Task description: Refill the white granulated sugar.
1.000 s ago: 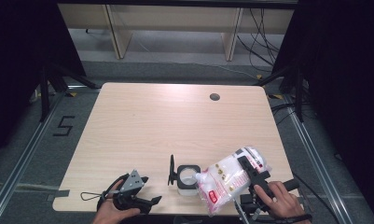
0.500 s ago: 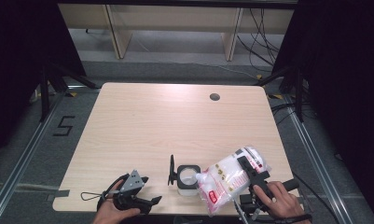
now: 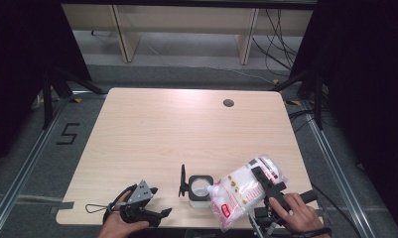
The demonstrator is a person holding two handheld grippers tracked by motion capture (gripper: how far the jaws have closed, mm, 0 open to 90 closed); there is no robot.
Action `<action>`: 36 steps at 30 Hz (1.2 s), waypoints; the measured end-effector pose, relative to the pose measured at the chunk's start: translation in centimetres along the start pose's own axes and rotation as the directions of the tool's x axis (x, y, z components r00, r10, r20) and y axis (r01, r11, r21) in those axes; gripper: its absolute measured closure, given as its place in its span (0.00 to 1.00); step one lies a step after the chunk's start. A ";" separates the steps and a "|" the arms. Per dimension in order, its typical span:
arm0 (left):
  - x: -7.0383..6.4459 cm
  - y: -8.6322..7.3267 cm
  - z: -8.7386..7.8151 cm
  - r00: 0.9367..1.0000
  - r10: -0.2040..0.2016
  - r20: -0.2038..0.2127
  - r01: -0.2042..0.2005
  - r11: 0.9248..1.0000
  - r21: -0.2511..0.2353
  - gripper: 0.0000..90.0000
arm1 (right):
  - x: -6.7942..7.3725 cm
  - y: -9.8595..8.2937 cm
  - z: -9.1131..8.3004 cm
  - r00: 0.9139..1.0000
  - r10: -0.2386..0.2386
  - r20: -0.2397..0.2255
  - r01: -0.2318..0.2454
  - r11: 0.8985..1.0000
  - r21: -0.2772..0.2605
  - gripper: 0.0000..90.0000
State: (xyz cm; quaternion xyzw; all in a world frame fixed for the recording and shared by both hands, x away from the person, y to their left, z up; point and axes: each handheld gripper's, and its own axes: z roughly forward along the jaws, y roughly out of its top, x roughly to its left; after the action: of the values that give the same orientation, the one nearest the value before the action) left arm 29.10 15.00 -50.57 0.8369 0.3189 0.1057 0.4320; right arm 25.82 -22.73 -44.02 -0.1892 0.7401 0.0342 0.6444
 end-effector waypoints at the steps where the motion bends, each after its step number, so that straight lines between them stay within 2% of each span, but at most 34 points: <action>1: -0.1 0.0 0.0 1.000 -0.003 0.007 0.003 1.000 -0.003 0.18 | -0.3 0.0 0.1 0.999 -0.040 0.024 0.040 0.999 -0.020 0.48; 2: 0.0 0.0 0.0 1.000 -0.001 -0.002 0.001 1.000 0.000 0.18 | -0.1 0.1 0.0 0.999 -0.018 0.035 0.018 1.000 -0.015 0.48; 5: 0.0 0.0 0.0 1.000 0.002 -0.005 -0.002 1.000 0.002 0.18 | -0.2 0.1 0.0 0.999 -0.009 0.040 0.009 1.000 -0.016 0.48; 6: 0.0 0.0 0.0 1.000 -0.001 0.003 0.001 1.000 -0.005 0.18 | -0.3 0.0 -0.1 1.000 -0.015 0.026 0.015 1.000 -0.015 0.48; 8: -0.1 0.0 0.1 1.000 -0.011 0.005 0.011 1.000 -0.023 0.18 | -0.1 -0.1 0.0 1.000 0.011 0.025 -0.010 1.000 -0.010 0.48; 10: -0.1 0.0 0.1 1.000 -0.017 0.007 0.017 1.000 -0.021 0.18 | -0.2 -0.2 -0.1 1.000 0.005 0.017 -0.005 1.000 0.006 0.48; 11: 0.0 0.0 0.0 1.000 -0.001 0.000 0.001 1.000 -0.002 0.18 | -0.1 -0.3 0.0 1.000 0.006 0.014 -0.006 1.000 0.002 0.48; 12: 0.0 0.0 0.0 1.000 -0.003 0.001 0.003 1.000 -0.004 0.18 | 0.0 -0.3 -0.1 1.000 0.010 0.001 -0.010 1.000 0.018 0.48; 13: 0.0 0.0 0.0 1.000 -0.002 -0.001 0.002 1.000 -0.002 0.18 | 0.1 -0.3 0.0 1.000 0.016 0.008 -0.016 1.000 0.009 0.48; 14: 0.0 0.0 0.0 1.000 -0.002 -0.001 0.002 1.000 -0.003 0.18 | -0.1 -0.2 0.0 1.000 -0.003 0.013 0.003 1.000 0.004 0.48; 16: 0.0 0.0 0.1 1.000 -0.002 0.005 0.002 1.000 -0.009 0.18 | -0.1 0.0 0.0 1.000 -0.009 0.019 0.009 1.000 -0.015 0.48; 17: 0.0 0.0 0.1 1.000 -0.002 0.004 0.002 1.000 -0.009 0.18 | 0.0 0.1 -0.2 1.000 0.021 -0.011 -0.021 1.000 0.018 0.48; 18: 0.0 0.0 0.1 1.000 -0.002 0.004 0.002 1.000 -0.009 0.18 | 0.0 0.1 -0.2 1.000 0.021 -0.011 -0.021 1.000 0.018 0.48; 19: 0.0 0.0 0.1 1.000 -0.004 0.004 0.004 1.000 -0.011 0.18 | -0.3 0.1 -0.1 1.000 -0.017 0.009 0.018 1.000 -0.009 0.48; 20: -0.1 0.0 0.1 1.000 -0.015 0.008 0.015 1.000 -0.020 0.18 | -0.2 0.0 0.0 1.000 0.002 0.003 -0.002 1.000 -0.003 0.48; 24: 0.0 0.0 0.0 1.000 -0.003 0.003 0.003 1.000 -0.005 0.18 | -0.2 0.0 -0.1 1.000 -0.003 0.003 0.003 1.000 0.004 0.48; 25: 0.0 0.0 0.0 1.000 -0.001 0.001 0.001 1.000 -0.001 0.18 | -0.3 0.0 0.0 0.999 -0.015 0.034 0.016 1.000 -0.021 0.48; 26: 0.0 0.0 0.0 1.000 -0.001 0.008 0.001 1.000 -0.002 0.18 | 0.1 0.1 -0.1 0.999 0.029 0.018 -0.029 1.000 -0.005 0.48; 28: 0.0 0.0 0.0 1.000 -0.003 0.003 0.003 1.000 -0.005 0.18 | -0.3 0.2 0.0 1.000 -0.015 0.025 0.015 1.000 -0.026 0.48; 29: 0.1 0.0 0.1 1.000 0.002 0.001 -0.002 1.000 -0.007 0.18 | 0.0 0.1 -0.1 1.000 0.019 0.018 -0.019 1.000 -0.015 0.48; 30: -0.1 0.0 0.1 1.000 -0.016 0.007 0.016 1.000 -0.021 0.18 | 0.1 0.1 -0.1 0.999 0.020 0.026 -0.020 1.000 -0.008 0.48; 31: 0.0 0.0 0.1 1.000 -0.003 0.006 0.003 1.000 -0.011 0.18 | -0.3 0.1 -0.1 1.000 -0.012 0.012 0.012 1.000 -0.006 0.48; 33: 0.0 0.0 0.0 1.000 -0.002 0.003 0.002 1.000 -0.003 0.18 | -0.3 0.0 -0.1 1.000 -0.013 0.007 0.013 1.000 -0.004 0.48; 34: 0.0 0.0 0.0 1.000 -0.002 -0.001 0.002 1.000 -0.002 0.18 | -0.2 0.1 0.0 1.000 -0.004 0.031 0.004 1.000 -0.017 0.48; 36: 0.0 0.0 0.0 1.000 -0.002 0.000 0.002 1.000 -0.002 0.18 | -0.1 0.1 0.0 1.000 0.012 0.021 -0.012 1.000 -0.017 0.48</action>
State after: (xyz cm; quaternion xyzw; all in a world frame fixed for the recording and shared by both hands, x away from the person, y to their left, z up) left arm 29.09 14.98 -50.58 0.8362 0.3196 0.1054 0.4331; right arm 25.78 -22.59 -43.98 -0.1898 0.7341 0.0463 0.6504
